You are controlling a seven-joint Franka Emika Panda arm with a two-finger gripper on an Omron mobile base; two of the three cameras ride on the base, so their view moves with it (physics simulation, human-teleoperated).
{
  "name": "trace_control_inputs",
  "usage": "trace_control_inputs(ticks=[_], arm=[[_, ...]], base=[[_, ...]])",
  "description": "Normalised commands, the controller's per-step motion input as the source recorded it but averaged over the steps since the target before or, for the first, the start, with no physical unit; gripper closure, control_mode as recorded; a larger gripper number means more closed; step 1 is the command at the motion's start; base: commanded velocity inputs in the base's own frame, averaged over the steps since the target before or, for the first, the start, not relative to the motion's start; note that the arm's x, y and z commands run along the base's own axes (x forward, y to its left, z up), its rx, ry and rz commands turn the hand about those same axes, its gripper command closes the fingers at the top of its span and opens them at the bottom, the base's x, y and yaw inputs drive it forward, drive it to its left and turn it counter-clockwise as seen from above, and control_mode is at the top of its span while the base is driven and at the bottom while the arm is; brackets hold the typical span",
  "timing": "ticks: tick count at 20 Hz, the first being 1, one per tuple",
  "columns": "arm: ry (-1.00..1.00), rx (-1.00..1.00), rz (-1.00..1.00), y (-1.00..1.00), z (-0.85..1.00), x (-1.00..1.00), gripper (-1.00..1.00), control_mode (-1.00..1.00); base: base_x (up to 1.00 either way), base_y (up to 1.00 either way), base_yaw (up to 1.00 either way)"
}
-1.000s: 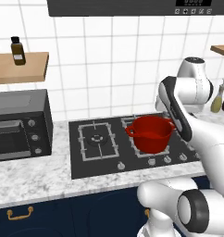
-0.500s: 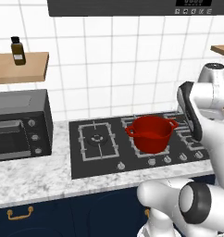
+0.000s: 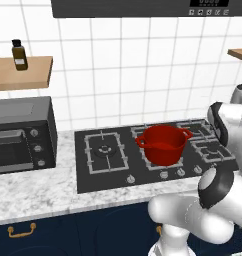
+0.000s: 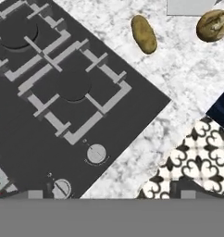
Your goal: Put the potato and onion in the pot. Retrieve the spatula and lightly stir the vegetables in the pot.
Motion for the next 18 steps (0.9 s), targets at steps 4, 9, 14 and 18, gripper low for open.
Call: trace_control_inputs(ticks=[4, 9, 14, 18], arm=[[0.05, 0.0, -0.11, -1.0, -0.28, 0.71, -1.0, -1.0], [0.03, 0.0, -0.06, -1.0, -0.17, 0.62, -1.0, -1.0], [0.0, 0.01, 0.0, -0.25, -0.01, 0.06, -1.0, -1.0], [0.0, 0.01, 0.0, -0.19, -0.09, 0.0, -1.0, -1.0]], base=[[0.0, 0.0, 0.0], [0.0, 0.0, 0.0], [0.0, 0.0, 0.0], [0.0, 0.0, 0.0]])
